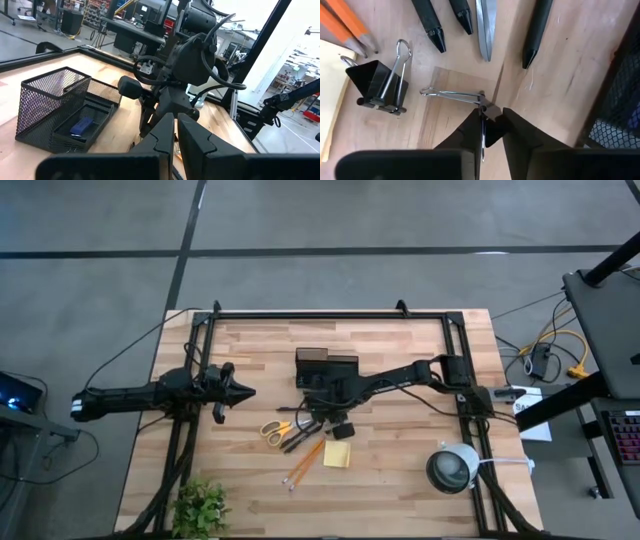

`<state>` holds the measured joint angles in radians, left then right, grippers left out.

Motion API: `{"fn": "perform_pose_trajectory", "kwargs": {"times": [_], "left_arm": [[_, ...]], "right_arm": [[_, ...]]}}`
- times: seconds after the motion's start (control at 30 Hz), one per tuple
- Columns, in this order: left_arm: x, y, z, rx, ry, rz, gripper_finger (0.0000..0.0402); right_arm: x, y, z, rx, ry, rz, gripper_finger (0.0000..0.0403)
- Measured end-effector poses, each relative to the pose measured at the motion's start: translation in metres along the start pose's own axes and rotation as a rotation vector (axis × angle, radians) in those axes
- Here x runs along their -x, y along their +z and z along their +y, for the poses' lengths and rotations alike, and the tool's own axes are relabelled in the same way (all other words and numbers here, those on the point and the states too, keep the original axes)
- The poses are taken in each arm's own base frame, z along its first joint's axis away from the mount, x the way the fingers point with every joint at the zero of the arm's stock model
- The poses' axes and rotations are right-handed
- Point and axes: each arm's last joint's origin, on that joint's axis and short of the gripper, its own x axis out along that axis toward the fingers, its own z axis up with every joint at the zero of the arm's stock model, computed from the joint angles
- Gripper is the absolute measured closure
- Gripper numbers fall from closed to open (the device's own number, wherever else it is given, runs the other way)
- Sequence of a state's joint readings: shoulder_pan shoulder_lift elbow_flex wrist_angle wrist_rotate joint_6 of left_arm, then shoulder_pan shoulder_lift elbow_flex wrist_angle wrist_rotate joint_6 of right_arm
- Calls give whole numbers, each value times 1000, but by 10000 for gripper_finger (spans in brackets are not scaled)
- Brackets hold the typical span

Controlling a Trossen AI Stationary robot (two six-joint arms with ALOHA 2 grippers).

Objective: Pick and place office supplies into organizer
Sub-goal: Put the top black binder clip into the black organizer bin

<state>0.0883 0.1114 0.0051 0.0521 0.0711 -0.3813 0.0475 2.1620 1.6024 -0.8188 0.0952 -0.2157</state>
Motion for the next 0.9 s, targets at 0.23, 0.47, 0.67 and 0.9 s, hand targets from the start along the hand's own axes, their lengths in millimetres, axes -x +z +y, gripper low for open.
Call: {"fn": "perform_pose_trajectory", "kwargs": {"times": [0.23, 0.47, 0.67, 0.9], "left_arm": [[0, 0, 0, 0, 0, 0, 394], [0, 0, 0, 0, 0, 0, 394], [0, 0, 0, 0, 2, 4, 394], [-1, -1, 0, 0, 3, 7, 394]], "right_arm": [[34, 11, -14, -62, -141, -69, 364], [65, 11, -71, -332, -214, -170, 349], [48, 4, -95, -446, -134, -168, 318], [46, 9, -99, -492, -143, -239, 268]]}}
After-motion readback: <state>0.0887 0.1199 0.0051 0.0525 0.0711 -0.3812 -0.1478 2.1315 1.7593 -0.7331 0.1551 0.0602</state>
